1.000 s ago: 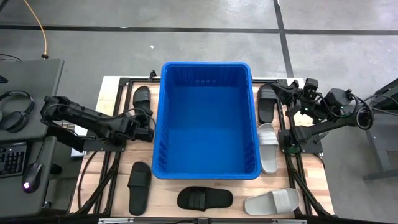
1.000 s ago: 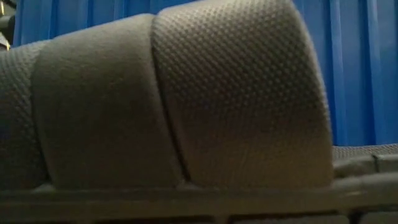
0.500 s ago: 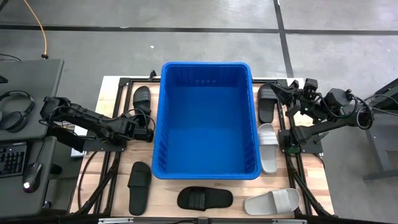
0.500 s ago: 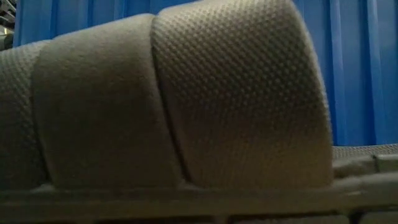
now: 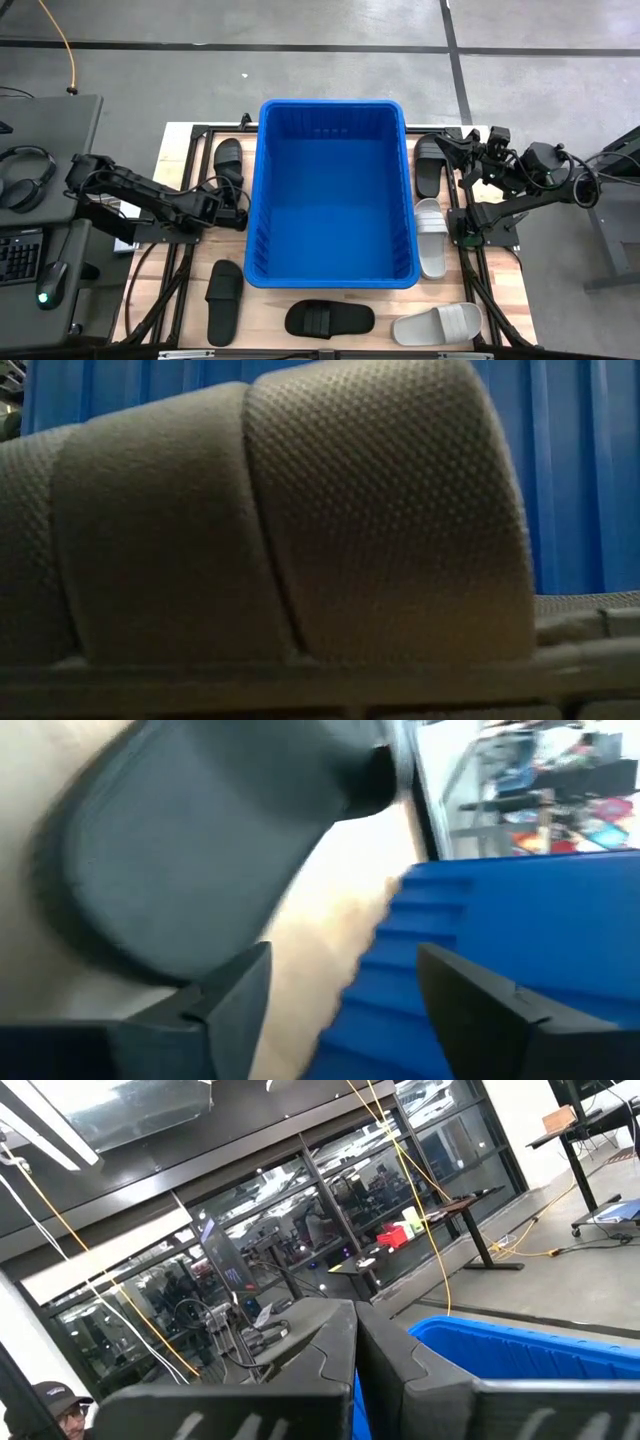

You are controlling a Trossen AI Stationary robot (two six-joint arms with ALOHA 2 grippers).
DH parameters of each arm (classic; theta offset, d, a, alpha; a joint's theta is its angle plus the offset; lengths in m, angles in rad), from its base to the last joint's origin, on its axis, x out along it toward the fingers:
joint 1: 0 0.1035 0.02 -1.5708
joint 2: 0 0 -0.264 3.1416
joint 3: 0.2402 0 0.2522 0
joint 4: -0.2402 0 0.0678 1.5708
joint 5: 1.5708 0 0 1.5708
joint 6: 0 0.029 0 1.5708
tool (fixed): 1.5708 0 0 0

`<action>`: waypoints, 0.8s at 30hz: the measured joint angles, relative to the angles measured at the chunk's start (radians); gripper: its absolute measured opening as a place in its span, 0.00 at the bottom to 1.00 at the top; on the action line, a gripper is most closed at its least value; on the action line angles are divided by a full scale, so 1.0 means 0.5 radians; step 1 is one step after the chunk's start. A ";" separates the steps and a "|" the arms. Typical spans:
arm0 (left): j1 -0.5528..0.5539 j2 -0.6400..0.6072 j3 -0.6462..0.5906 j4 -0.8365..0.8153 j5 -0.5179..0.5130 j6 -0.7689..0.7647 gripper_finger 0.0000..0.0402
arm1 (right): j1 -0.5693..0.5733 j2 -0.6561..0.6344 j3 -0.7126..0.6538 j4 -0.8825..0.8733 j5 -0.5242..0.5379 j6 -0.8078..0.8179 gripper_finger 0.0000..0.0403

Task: Pick and place slides into bin
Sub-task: Put the black slide into the blue container

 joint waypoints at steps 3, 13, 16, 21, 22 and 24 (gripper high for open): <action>-0.002 0.044 0.000 -0.005 0.024 -0.003 0.67 | 0.000 0.000 0.000 0.000 0.000 0.007 0.00; 0.114 0.126 0.006 0.071 0.134 0.003 0.65 | -0.001 -0.001 0.000 0.001 0.000 0.000 0.00; 0.166 0.142 0.006 0.078 0.116 0.020 0.63 | -0.001 -0.001 0.000 -0.004 0.000 0.007 0.00; 0.195 0.156 0.016 0.159 0.077 0.076 0.63 | -0.001 -0.001 0.000 -0.014 0.000 0.006 0.00; 0.195 0.154 0.026 0.187 0.074 0.094 0.64 | 0.000 -0.001 0.000 -0.014 0.000 0.008 0.00; 0.195 0.155 0.045 0.195 0.007 0.117 0.66 | -0.001 -0.001 0.000 -0.014 0.000 0.000 0.00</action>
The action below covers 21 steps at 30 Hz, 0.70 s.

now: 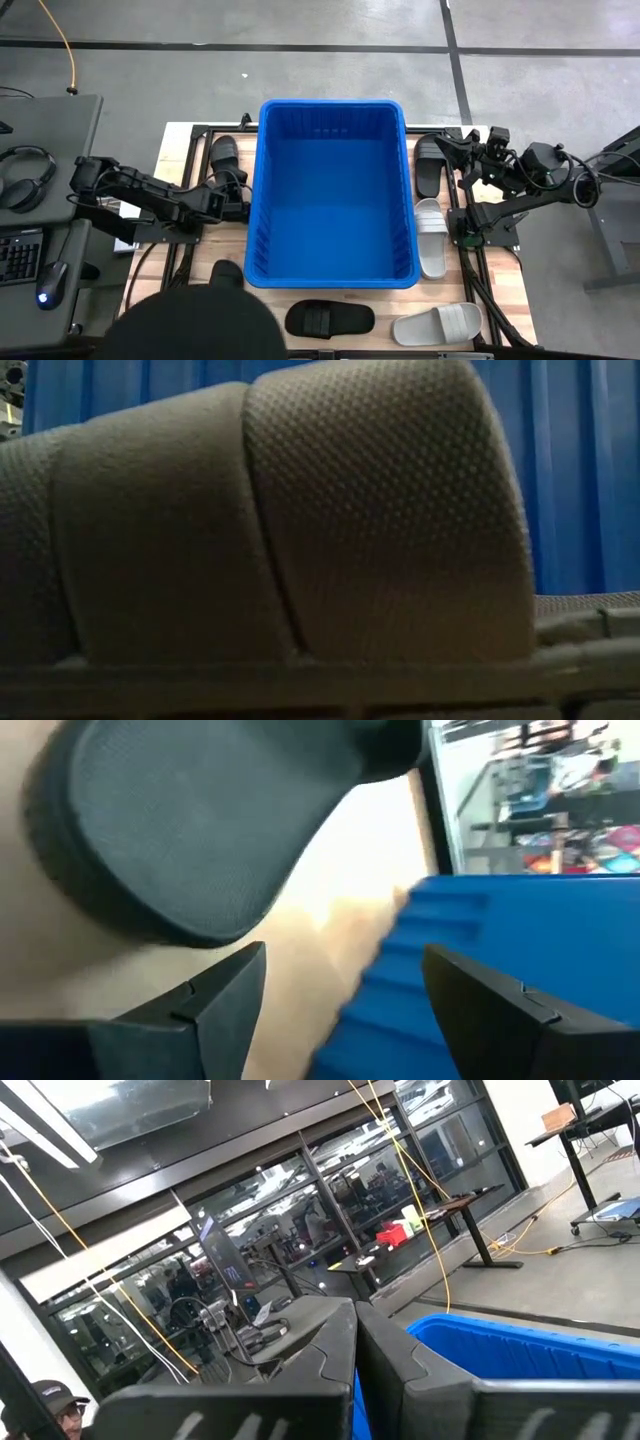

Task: Pick and place slides into bin
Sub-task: Put the black slide into the blue container

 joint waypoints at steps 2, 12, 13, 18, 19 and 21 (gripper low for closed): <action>0.000 0.001 0.014 -0.008 -0.146 0.098 0.67 | 0.000 0.000 0.000 0.001 0.000 0.001 0.00; 0.129 -0.001 0.021 -0.243 -0.266 -0.014 0.70 | 0.000 0.000 0.000 0.001 0.000 0.009 0.00; 0.150 -0.001 0.021 -0.241 -0.266 -0.013 0.70 | 0.000 0.000 0.000 0.001 0.000 0.009 0.00; 0.263 -0.001 0.021 -0.243 -0.343 0.070 0.66 | 0.000 0.000 0.000 0.001 0.000 0.009 0.00; 0.290 -0.001 0.021 -0.241 -0.356 0.080 0.66 | 0.001 0.000 0.000 0.001 0.000 0.009 0.00; 0.352 -0.001 0.021 -0.216 -0.351 0.081 0.65 | 0.000 0.000 0.000 0.001 0.000 0.009 0.00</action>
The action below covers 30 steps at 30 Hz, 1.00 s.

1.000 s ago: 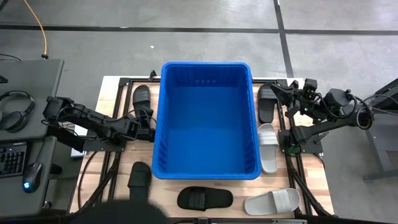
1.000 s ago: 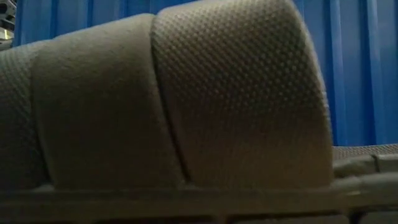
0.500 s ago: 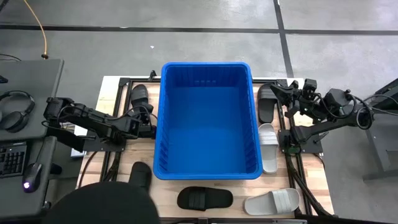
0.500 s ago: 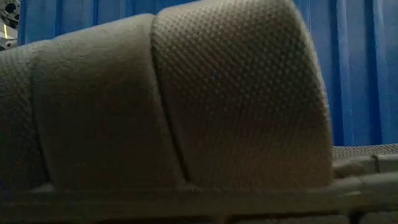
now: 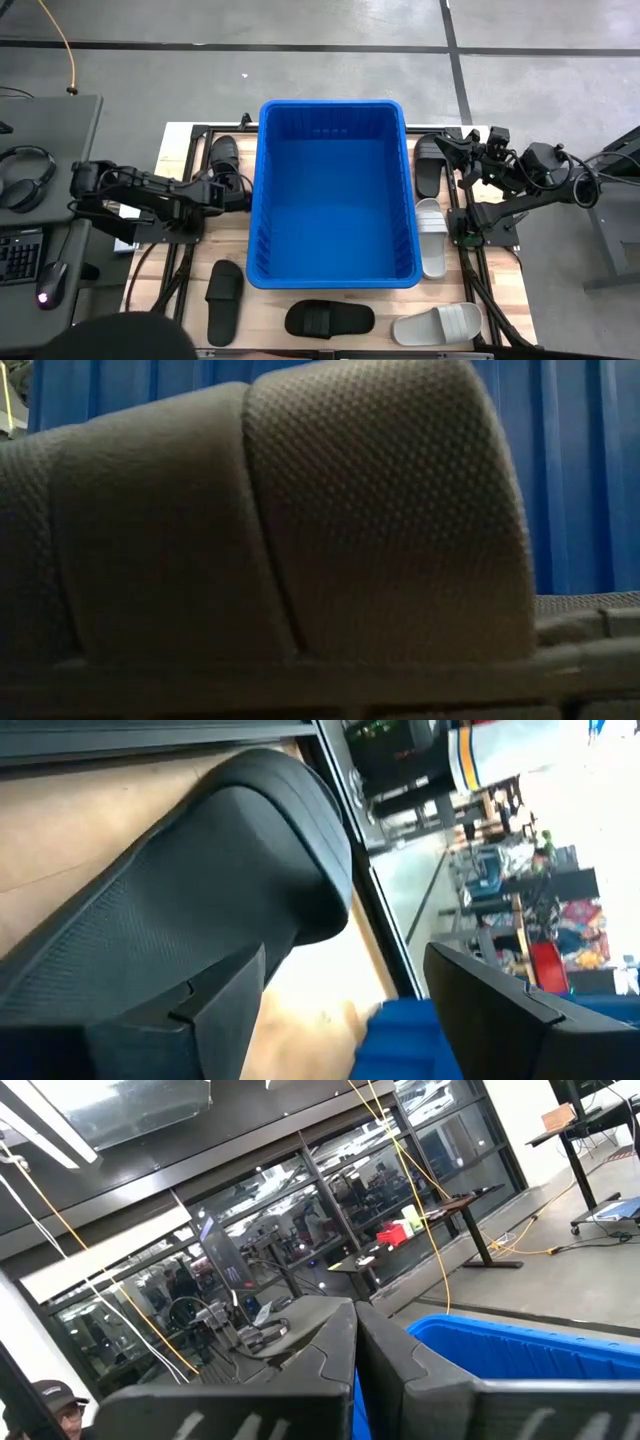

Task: Pick and place slides into bin
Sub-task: Put the black slide into the blue container

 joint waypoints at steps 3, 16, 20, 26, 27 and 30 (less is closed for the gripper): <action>0.071 0.000 0.000 0.009 0.015 0.023 0.65 | 0.001 0.000 0.000 0.000 0.000 0.000 0.00; 0.107 0.001 0.000 0.094 0.108 0.270 0.67 | 0.001 0.000 0.000 0.000 0.000 0.000 0.00; 0.108 0.015 0.000 0.100 -0.146 0.315 0.68 | 0.000 0.000 0.000 0.000 0.000 0.001 0.00; 0.108 0.015 0.000 0.140 -0.220 0.368 0.68 | 0.001 0.000 0.000 0.000 0.000 -0.002 0.00; 0.108 0.016 0.000 0.139 -0.219 0.369 0.68 | 0.000 0.000 0.000 0.000 0.000 -0.008 0.00; 0.145 0.051 -0.001 0.126 -0.217 0.377 0.68 | 0.001 0.000 0.000 0.000 0.000 -0.007 0.00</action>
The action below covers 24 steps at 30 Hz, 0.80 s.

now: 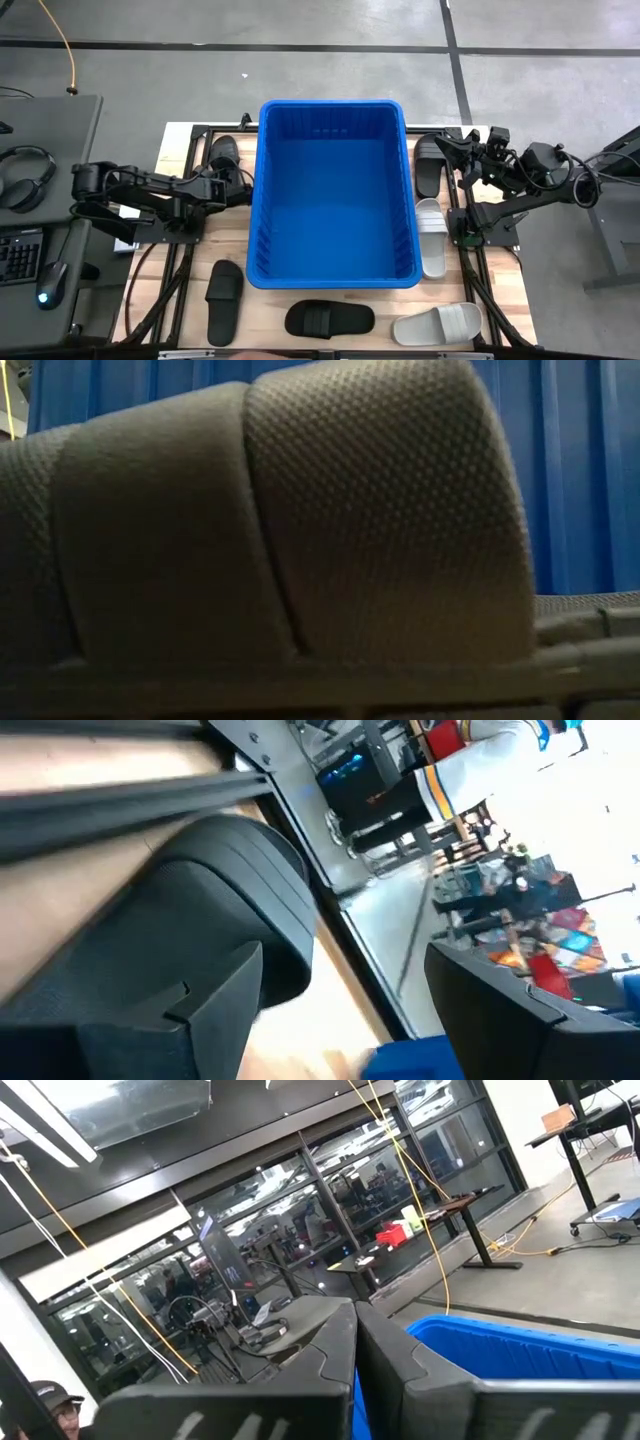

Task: Pick and place slides into bin
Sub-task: Put the black slide into the blue container

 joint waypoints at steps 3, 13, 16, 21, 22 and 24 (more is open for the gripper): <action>0.066 0.029 0.000 0.011 0.037 -0.010 0.68 | 0.000 0.000 0.000 0.000 0.000 0.003 0.00; 0.303 0.066 -0.001 0.138 0.141 0.054 0.68 | -0.001 0.000 0.000 0.000 0.000 0.003 0.00; 0.320 0.066 0.000 0.233 0.083 0.138 0.68 | -0.001 0.000 0.000 0.000 0.000 -0.001 0.00; 0.459 0.066 -0.014 0.271 0.171 0.176 0.67 | 0.000 0.000 0.000 0.000 0.000 0.004 0.00; 0.489 0.066 -0.027 0.300 0.218 0.198 0.67 | -0.001 0.000 0.000 0.000 0.000 -0.002 0.00; 0.538 0.066 -0.063 0.404 0.300 0.266 0.67 | 0.000 0.000 0.000 0.000 0.000 -0.002 0.00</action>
